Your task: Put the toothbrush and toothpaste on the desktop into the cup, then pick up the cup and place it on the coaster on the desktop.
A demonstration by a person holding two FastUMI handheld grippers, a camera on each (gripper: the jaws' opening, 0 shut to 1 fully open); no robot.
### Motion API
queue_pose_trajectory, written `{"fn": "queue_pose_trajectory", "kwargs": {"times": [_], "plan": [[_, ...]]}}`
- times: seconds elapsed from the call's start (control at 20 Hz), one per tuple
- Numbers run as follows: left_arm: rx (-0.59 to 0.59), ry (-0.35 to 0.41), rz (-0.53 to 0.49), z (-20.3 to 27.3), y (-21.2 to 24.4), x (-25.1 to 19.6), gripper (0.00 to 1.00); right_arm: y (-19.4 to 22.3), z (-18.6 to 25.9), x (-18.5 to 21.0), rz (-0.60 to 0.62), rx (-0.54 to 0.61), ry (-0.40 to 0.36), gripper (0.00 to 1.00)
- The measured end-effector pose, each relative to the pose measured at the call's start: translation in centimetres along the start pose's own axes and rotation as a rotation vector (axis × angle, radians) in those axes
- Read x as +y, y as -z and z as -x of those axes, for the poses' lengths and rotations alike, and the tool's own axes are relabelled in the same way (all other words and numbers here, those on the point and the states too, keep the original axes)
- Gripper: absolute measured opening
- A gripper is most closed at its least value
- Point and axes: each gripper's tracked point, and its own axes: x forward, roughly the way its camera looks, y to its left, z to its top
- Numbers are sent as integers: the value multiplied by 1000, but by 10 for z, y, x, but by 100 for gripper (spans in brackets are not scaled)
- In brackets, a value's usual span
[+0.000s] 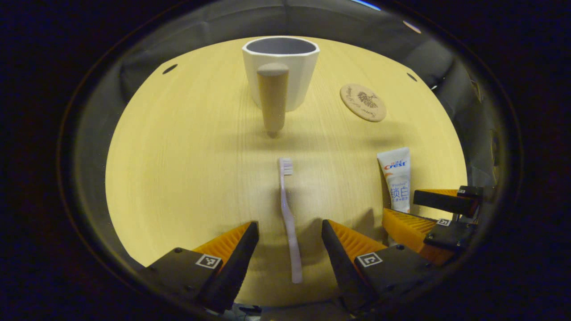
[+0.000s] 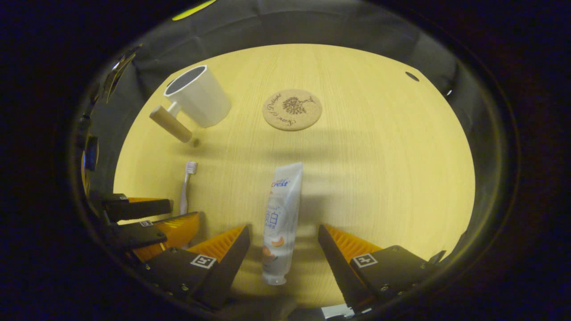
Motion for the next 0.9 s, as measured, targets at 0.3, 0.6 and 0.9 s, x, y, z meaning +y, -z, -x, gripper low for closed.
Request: {"fn": "queue_pose_trajectory", "kwargs": {"times": [0.3,0.6,0.9], "plan": [[24,-74,-26,-3,0,12,75,4,-7,-1,25,28,6,90],[14,-68,19,-5,0,4,32,7,-9,-8,8,34,26,54],[-13,-48,36,-3,0,7,18,10,-7,-7,-7,24,17,37]]}}
